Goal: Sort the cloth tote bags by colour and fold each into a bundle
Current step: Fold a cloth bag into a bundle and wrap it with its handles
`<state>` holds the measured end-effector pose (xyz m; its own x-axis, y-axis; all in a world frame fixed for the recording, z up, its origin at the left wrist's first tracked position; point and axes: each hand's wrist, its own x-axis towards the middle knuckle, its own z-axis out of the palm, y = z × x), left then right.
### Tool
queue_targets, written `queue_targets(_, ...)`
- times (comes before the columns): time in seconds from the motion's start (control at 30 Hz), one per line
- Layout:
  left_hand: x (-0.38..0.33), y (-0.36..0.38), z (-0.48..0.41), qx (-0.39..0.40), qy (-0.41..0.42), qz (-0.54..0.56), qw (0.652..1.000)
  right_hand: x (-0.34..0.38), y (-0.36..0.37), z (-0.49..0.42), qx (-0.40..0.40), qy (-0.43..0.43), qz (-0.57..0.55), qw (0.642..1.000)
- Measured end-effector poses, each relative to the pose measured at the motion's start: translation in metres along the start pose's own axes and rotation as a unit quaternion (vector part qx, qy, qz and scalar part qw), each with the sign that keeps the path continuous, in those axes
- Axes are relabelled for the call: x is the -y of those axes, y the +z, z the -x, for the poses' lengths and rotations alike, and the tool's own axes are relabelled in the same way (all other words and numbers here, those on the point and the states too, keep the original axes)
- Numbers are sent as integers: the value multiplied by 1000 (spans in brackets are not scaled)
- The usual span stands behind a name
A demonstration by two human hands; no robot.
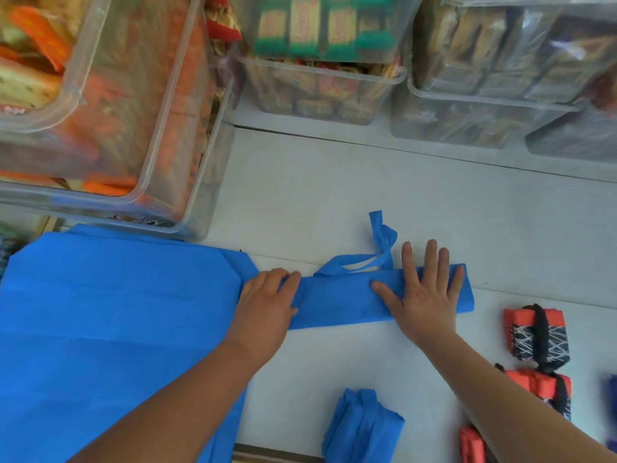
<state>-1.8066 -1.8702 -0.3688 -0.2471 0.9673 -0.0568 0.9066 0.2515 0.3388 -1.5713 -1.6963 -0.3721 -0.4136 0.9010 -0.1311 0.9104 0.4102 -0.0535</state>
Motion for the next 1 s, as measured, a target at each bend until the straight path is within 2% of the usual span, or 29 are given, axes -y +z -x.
queue_targets(0.07,-3,-5,-10,25,-28,-16,999,13,-19,5,-76,10,-23,997)
queue_targets(0.13,-13,-13,-22,102,-89,-30,990,35,-33,19,-131,0,-68,989)
queue_targets(0.17,-18,-16,-25,138,-114,-34,983,46,-33,29,-134,-8,-98,986)
queue_targets(0.2,-22,-17,-26,158,-132,-33,978,55,-30,39,-116,-13,-137,984)
queue_targets(0.3,-37,-19,-22,177,-168,6,970,67,-8,57,12,-24,-245,969)
queue_targets(0.4,-45,-16,-2,155,-198,71,965,60,5,57,35,-107,-205,972)
queue_targets(0.47,-46,-19,15,112,-211,178,955,57,6,53,58,-130,-194,971)
queue_targets(0.57,-40,-35,36,107,-234,310,915,53,-4,47,146,-131,-208,958)
queue_targets(0.73,-26,-73,55,137,-297,451,831,57,-26,49,290,-161,-235,914)
queue_targets(0.87,-25,-102,58,105,-373,511,767,54,-26,67,268,-245,-185,913)
queue_targets(1.0,-42,-132,41,94,-350,596,716,59,-25,80,237,-163,-292,912)
